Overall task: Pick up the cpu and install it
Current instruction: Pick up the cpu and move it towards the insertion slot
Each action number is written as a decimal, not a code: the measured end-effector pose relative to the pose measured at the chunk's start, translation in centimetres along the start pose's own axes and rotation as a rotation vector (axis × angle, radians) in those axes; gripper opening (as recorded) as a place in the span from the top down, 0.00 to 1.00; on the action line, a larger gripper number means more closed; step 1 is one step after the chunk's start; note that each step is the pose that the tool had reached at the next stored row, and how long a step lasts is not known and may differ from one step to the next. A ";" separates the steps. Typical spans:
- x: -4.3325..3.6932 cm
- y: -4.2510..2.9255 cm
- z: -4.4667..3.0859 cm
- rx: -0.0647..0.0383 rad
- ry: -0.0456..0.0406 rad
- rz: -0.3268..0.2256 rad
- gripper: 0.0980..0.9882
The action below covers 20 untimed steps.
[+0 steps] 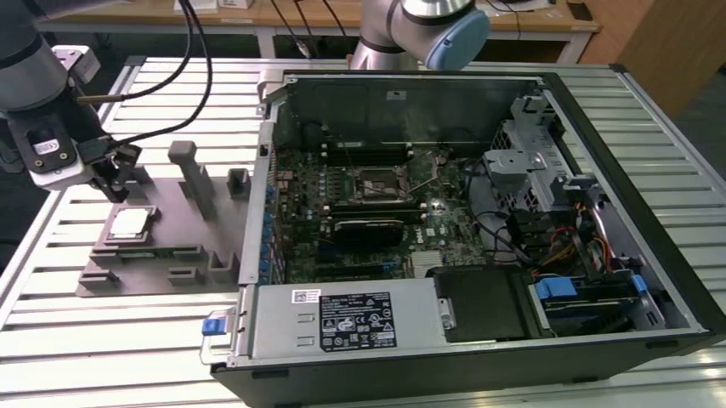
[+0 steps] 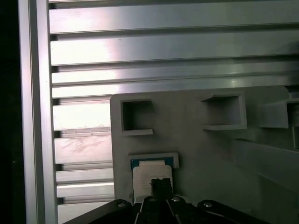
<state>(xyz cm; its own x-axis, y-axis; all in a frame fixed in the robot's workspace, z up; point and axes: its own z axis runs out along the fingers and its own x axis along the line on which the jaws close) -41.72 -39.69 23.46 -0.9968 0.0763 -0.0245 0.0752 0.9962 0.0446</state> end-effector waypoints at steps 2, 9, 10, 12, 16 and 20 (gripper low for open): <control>0.02 -0.13 0.35 0.000 0.0001 0.000 0.99; 0.02 -0.75 1.61 0.000 -0.0001 0.000 0.99; 0.03 -0.81 1.78 0.000 0.0000 0.000 0.99; 0.03 -0.92 2.14 0.000 0.0000 0.000 0.99; 0.08 -1.02 2.63 0.000 0.0002 0.000 0.99; 0.07 -1.18 2.97 0.000 -0.0001 0.000 0.99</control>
<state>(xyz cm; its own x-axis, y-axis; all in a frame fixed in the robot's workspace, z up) -41.79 -40.73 20.45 -0.9968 0.0761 -0.0246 0.0750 0.9962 0.0447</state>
